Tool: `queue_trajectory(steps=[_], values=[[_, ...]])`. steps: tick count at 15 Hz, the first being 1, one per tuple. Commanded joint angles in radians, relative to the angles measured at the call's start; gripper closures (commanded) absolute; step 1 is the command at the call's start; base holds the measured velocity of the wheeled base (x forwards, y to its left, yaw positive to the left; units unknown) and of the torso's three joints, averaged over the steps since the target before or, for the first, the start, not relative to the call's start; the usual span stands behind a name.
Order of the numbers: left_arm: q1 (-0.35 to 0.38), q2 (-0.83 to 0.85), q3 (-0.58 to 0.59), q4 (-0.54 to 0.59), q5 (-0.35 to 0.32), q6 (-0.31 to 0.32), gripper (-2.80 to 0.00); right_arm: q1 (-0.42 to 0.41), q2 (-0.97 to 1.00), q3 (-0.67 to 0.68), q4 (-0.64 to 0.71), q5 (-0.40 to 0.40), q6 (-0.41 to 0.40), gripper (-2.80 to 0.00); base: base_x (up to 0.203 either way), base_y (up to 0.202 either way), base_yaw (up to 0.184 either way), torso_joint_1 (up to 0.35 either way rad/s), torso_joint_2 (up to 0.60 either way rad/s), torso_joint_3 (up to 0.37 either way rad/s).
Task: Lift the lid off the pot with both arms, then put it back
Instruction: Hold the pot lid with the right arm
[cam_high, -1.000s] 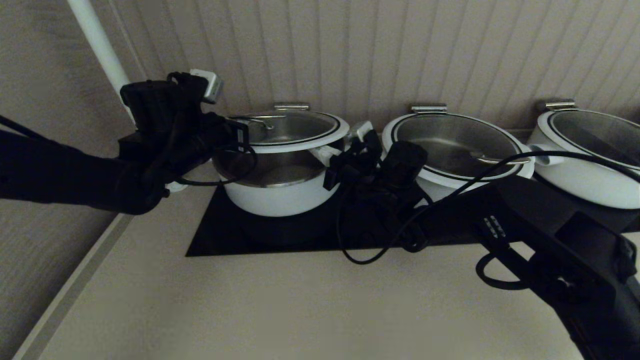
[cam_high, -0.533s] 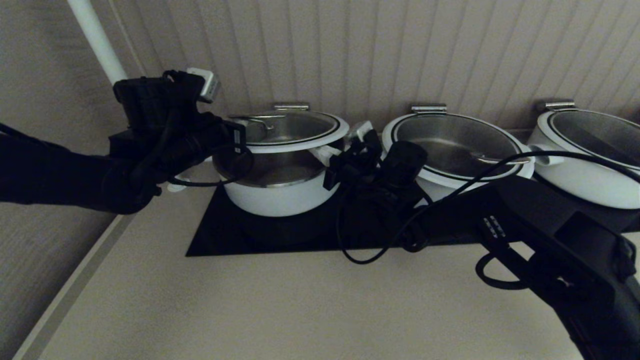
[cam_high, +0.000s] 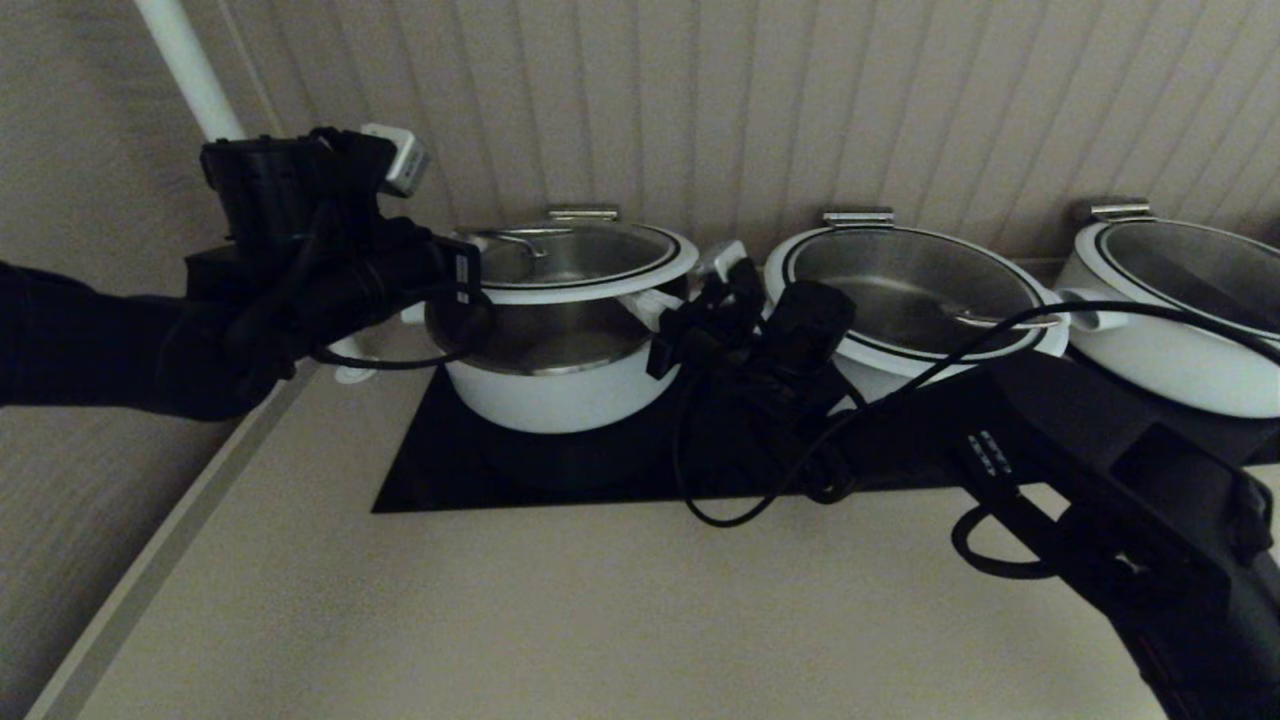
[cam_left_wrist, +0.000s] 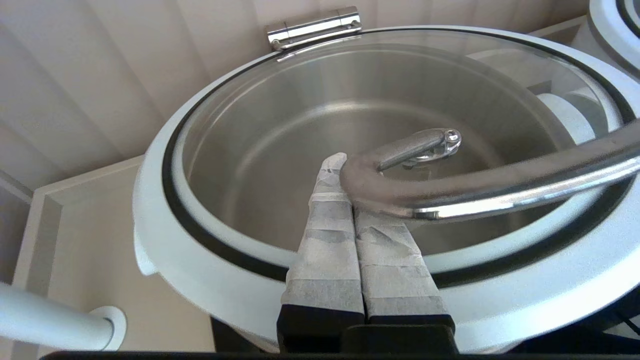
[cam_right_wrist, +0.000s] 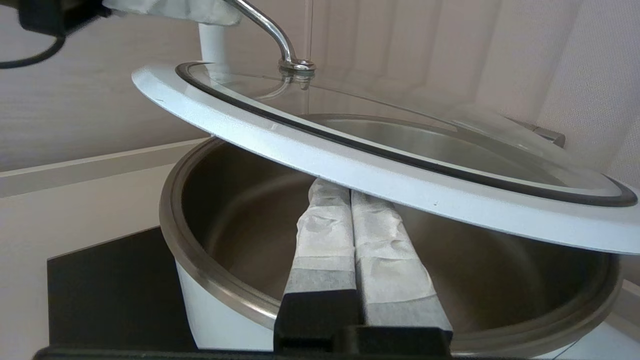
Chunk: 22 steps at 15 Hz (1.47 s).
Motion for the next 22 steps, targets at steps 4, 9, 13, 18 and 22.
queue_trajectory(steps=[4,9,13,18,22], values=[[0.0,-0.073,0.043,0.045,0.0,0.001,0.0,-0.001,-0.004,-0.001,-0.007,0.003,-0.001,0.0,0.0,0.0,0.0,0.0,0.0,0.0],[0.0,-0.127,0.099,0.052,0.0,0.0,0.0,-0.004,-0.007,-0.001,-0.007,0.003,-0.001,0.0,0.0,0.0,0.0,0.0,0.0,0.0],[0.004,-0.175,0.117,0.109,0.001,0.0,0.0,-0.012,-0.009,-0.001,-0.006,0.003,-0.001,0.0,0.0,0.0,0.0,0.0,0.0,0.0],[0.006,-0.236,0.178,0.142,0.001,0.0,0.0,-0.015,-0.006,-0.024,-0.003,0.003,-0.001,0.0,0.0,0.0,0.0,0.0,0.0,0.0],[0.007,-0.262,0.185,0.147,0.001,0.0,0.0,-0.014,-0.004,-0.025,-0.001,0.003,-0.001,0.0,0.0,0.0,0.0,0.0,0.0,0.0]])
